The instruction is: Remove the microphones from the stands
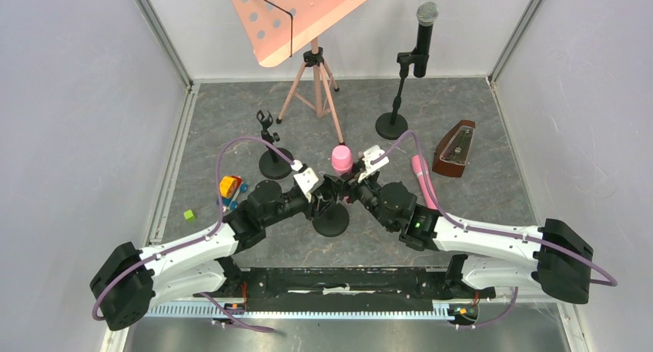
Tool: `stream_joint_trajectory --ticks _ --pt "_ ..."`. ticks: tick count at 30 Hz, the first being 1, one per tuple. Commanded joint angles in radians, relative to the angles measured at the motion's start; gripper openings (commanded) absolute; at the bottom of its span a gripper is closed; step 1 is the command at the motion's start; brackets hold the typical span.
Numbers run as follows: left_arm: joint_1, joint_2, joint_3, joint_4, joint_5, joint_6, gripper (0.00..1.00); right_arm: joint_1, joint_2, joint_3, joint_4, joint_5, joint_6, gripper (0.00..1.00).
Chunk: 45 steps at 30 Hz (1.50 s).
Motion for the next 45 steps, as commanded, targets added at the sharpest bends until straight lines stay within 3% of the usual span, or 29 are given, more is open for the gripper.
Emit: stream_joint_trajectory --ticks 1,6,9,13,18,20,25,33,35,40,45 --pt "-0.01 0.005 -0.01 -0.16 0.035 0.004 0.23 -0.007 0.006 0.066 -0.05 0.072 -0.064 0.64" --pt "-0.01 0.013 -0.002 -0.167 0.031 0.004 0.22 -0.009 -0.012 0.069 -0.009 0.06 -0.099 0.51" --pt "-0.009 0.02 0.007 -0.169 0.021 0.004 0.21 -0.01 -0.015 0.096 -0.021 0.066 -0.111 0.54" --pt "-0.009 0.035 0.019 -0.172 0.002 0.004 0.21 -0.01 -0.019 0.151 -0.082 0.055 -0.123 0.69" --pt "-0.01 0.037 0.025 -0.186 -0.004 0.004 0.23 -0.01 -0.119 0.113 -0.104 0.025 -0.098 0.71" --pt "-0.01 0.033 0.026 -0.185 -0.007 0.004 0.3 -0.01 -0.145 0.065 -0.063 0.05 -0.101 0.66" --pt "-0.01 -0.006 0.029 -0.178 0.002 -0.029 0.64 -0.01 -0.117 0.053 -0.088 0.043 -0.116 0.6" --pt "-0.006 -0.159 0.095 -0.317 -0.003 -0.008 0.94 -0.01 -0.093 0.023 0.002 -0.017 -0.099 0.53" --pt "0.003 -0.204 0.111 -0.347 -0.008 -0.008 0.99 -0.01 -0.087 0.021 0.002 -0.025 -0.103 0.53" --pt "0.033 -0.249 0.167 -0.374 -0.007 0.043 1.0 -0.01 -0.086 0.008 0.02 -0.026 -0.093 0.53" --pt "0.09 -0.209 0.241 -0.381 0.102 0.112 1.0 -0.01 -0.077 0.011 0.024 -0.051 -0.084 0.53"
